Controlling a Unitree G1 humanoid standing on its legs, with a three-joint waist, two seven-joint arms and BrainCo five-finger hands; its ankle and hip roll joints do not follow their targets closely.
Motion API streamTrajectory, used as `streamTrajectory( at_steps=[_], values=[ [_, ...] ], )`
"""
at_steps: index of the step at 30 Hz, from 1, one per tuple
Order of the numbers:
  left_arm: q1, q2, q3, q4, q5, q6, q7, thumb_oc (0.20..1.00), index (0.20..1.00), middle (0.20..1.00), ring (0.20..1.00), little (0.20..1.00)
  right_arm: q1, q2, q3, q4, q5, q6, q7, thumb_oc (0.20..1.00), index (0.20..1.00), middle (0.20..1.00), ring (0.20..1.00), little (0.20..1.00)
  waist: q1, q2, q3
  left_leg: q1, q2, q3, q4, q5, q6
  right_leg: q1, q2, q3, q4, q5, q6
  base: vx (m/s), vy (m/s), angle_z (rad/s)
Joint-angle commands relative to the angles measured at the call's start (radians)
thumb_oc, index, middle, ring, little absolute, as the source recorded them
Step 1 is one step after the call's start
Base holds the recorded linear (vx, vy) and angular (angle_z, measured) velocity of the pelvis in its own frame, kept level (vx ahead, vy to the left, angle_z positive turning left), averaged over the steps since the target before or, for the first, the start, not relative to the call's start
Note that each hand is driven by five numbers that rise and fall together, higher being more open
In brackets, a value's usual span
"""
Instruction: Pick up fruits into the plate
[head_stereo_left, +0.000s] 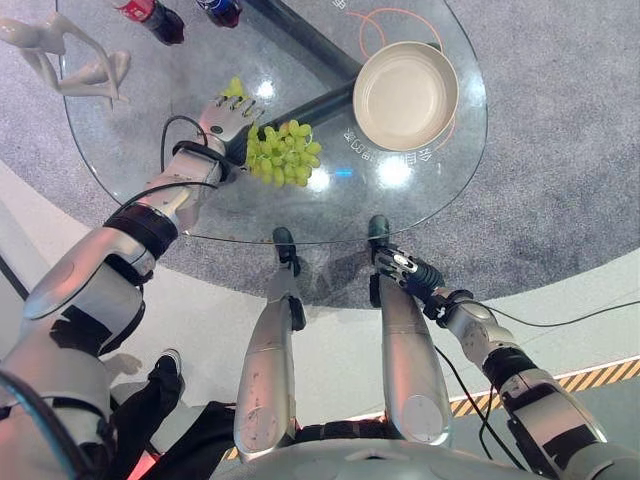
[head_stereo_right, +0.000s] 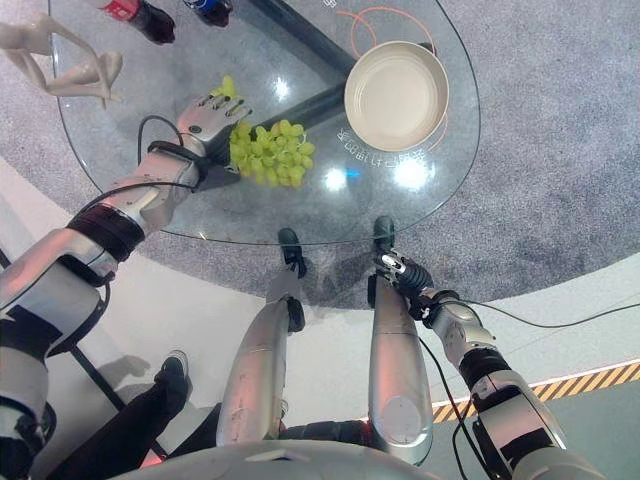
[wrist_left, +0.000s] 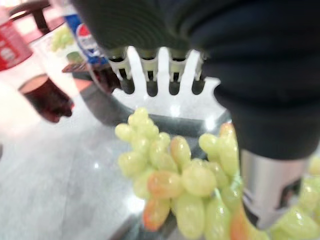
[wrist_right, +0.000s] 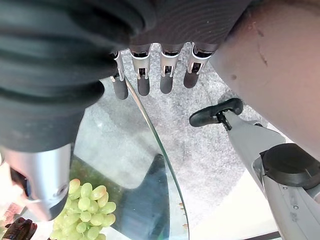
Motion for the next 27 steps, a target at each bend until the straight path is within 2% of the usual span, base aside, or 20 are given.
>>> streamTrajectory(
  at_steps=[1,7,12,18,27],
  values=[
    [-0.037,0.015,0.014,0.048,0.049,0.016,-0.018,1.0,1.0,1.0,1.0,1.0,0.068,0.035,0.029,0.009,0.036,0.01,0.023,1.0,1.0,1.0,1.0,1.0,-0.008,-0.045,-0.02,-0.046,-0.091,-0.026,0.157,-0.139,0.044,0.017,0.075,-0.01,-0.103,0.112,0.001,0.0,0.0,0.0],
    [-0.037,-0.033,0.004,0.069,0.063,0.067,-0.064,1.0,1.0,1.0,1.0,1.0,0.065,0.045,0.03,-0.033,0.075,0.014,0.021,1.0,1.0,1.0,1.0,1.0,-0.017,-0.057,-0.02,-0.099,-0.092,-0.025,0.186,-0.139,0.042,-0.029,0.088,-0.003,-0.081,0.111,0.001,0.0,0.001,-0.01],
    [-0.038,-0.05,0.001,0.093,0.087,0.084,-0.096,1.0,1.0,1.0,1.0,1.0,0.075,0.05,0.037,-0.062,0.092,0.009,0.026,1.0,1.0,1.0,1.0,1.0,-0.024,-0.067,-0.02,-0.131,-0.092,-0.025,0.202,-0.14,0.043,-0.059,0.097,0.003,-0.072,0.114,0.002,0.01,0.006,-0.06],
    [-0.039,-0.034,-0.008,0.112,0.099,0.065,-0.177,1.0,1.0,1.0,1.0,1.0,0.09,0.043,0.038,-0.087,0.101,0.01,0.036,1.0,1.0,1.0,1.0,1.0,-0.027,-0.069,-0.02,-0.15,-0.093,-0.022,0.204,-0.14,0.044,-0.08,0.103,0.011,-0.075,0.122,0.003,0.0,0.012,-0.02],
    [-0.017,0.007,-0.01,0.113,0.096,0.075,-0.212,1.0,1.0,1.0,1.0,1.0,0.105,0.031,0.03,-0.101,0.124,0.009,0.049,1.0,1.0,1.0,1.0,1.0,-0.022,-0.059,-0.02,-0.153,-0.097,-0.022,0.2,-0.139,0.044,-0.084,0.097,0.006,-0.076,0.124,0.007,0.0,0.005,-0.01]
  ],
)
